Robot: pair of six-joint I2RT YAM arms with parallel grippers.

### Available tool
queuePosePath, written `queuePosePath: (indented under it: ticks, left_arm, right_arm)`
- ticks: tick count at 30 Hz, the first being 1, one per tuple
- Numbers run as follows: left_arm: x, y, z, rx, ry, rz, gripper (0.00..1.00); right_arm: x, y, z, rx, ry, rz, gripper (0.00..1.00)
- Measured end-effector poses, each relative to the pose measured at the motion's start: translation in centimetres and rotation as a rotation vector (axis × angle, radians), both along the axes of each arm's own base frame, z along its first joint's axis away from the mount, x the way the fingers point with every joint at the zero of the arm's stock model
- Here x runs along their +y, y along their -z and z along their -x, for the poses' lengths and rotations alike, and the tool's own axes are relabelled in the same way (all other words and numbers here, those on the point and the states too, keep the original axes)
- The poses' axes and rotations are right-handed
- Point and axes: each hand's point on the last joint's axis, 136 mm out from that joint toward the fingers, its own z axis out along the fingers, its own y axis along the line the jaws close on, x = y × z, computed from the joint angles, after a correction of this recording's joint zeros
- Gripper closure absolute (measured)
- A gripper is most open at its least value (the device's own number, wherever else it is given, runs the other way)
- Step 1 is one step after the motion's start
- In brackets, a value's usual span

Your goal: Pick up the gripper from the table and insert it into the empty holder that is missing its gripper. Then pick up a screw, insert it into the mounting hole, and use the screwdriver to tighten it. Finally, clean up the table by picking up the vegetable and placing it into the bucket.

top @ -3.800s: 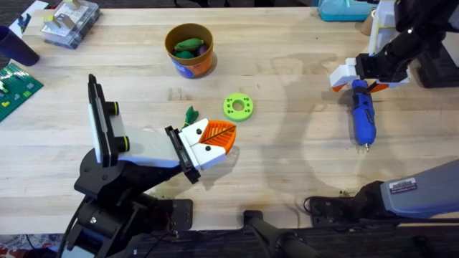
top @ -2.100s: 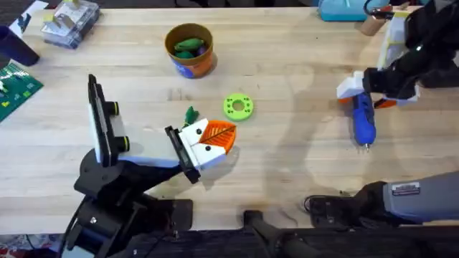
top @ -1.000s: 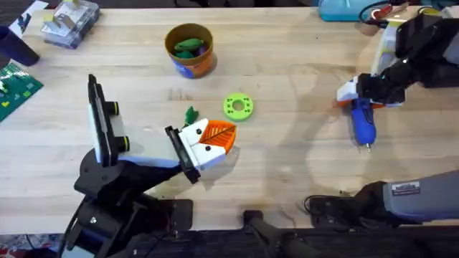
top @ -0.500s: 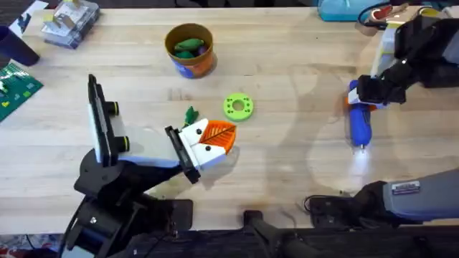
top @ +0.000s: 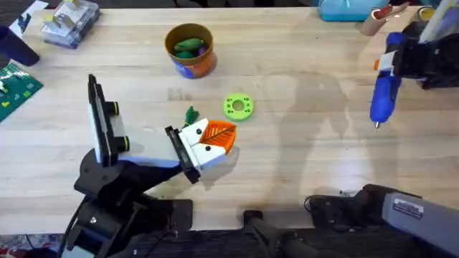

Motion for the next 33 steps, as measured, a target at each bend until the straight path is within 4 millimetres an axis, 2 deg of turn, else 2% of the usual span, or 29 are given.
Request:
queuePosePath:
  ticks: [10,15,19,23,26,30,33]
  left_arm:
    - [0.0,0.0,0.0,0.002,0.0,0.001,0.985]
    - [0.0,0.0,0.0,0.002,0.0,0.001,0.985]
    - [0.0,0.0,0.0,0.002,0.0,0.001,0.985]
    - [0.0,0.0,0.0,0.002,0.0,0.001,0.985]
    - [0.0,0.0,0.0,0.002,0.0,0.001,0.985]
    - [0.0,0.0,0.0,0.002,0.0,0.001,0.985]
    - [0.0,0.0,0.0,0.002,0.0,0.001,0.985]
  right_arm:
    - [0.5,-6.2,0.6,-0.221,-0.01,0.052,0.976]
    - [2.2,-9.5,-0.4,-0.375,-0.081,0.035,0.976]
    - [5.2,-11.2,-1.7,-0.462,-0.193,-0.01,0.976]
    - [9.1,-12.1,-2.3,-0.506,-0.321,-0.05,0.976]
    - [12.4,-13.6,-2.9,-0.59,-0.427,-0.066,0.977]
    - [16.7,-15.6,-2.6,-0.719,-0.559,-0.088,0.977]
    - [19.9,-15.9,-2.0,-0.767,-0.651,-0.119,0.977]
